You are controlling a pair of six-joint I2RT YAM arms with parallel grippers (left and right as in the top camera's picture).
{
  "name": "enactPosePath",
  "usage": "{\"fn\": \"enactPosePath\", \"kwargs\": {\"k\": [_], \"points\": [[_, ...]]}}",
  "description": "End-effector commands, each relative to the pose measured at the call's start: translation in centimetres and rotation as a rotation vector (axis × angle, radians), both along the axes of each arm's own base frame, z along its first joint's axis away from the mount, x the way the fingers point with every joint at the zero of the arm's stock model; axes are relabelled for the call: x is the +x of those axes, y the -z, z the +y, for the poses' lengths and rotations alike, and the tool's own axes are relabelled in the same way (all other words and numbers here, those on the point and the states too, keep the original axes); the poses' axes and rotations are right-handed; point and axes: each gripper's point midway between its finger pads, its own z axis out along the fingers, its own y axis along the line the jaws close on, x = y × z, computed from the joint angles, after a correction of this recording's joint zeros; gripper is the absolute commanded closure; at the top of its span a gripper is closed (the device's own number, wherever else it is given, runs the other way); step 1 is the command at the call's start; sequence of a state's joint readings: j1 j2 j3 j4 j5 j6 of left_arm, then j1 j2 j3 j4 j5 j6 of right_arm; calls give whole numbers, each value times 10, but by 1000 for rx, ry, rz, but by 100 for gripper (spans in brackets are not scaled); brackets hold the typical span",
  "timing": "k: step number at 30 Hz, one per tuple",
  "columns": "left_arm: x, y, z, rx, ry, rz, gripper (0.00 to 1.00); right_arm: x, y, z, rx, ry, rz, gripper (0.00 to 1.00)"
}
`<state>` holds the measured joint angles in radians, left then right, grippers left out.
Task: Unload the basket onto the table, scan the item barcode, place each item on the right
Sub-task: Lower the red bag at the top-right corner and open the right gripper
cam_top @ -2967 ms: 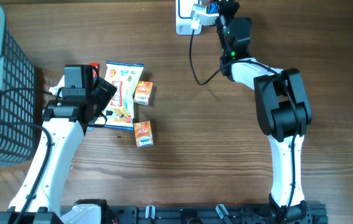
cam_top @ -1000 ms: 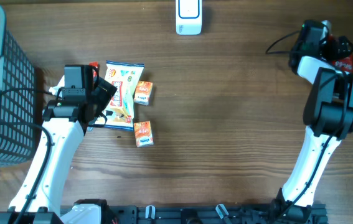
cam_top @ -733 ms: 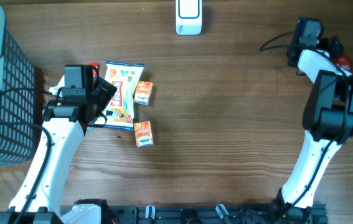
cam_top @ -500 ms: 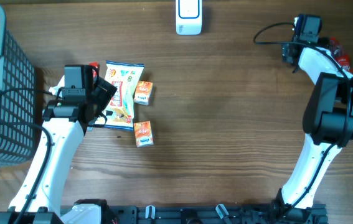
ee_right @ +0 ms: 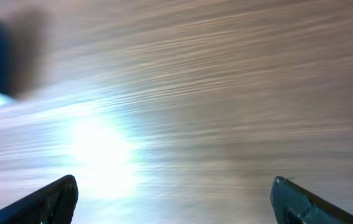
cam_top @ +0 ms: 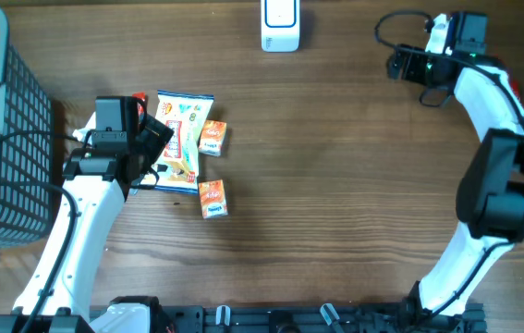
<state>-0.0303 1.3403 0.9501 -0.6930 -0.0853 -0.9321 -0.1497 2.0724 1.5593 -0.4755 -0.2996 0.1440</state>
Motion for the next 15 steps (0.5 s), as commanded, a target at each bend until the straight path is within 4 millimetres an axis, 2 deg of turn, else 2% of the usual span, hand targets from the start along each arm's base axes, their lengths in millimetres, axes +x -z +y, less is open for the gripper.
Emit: {"fn": "enactPosePath", "kwargs": {"k": [1,5,9,15], "points": [[-2,-2,5,21,-4,-7,0,-16,-38,45,303,-7,31,0],[-1,-2,5,21,-4,-7,0,-48,-51,48,336,40,141,0],[-1,-2,5,21,-4,-7,0,-84,-57,47,292,52,246,0],[-1,-2,5,21,-4,-7,0,-120,-78,50,249,-10,289,0]]}}
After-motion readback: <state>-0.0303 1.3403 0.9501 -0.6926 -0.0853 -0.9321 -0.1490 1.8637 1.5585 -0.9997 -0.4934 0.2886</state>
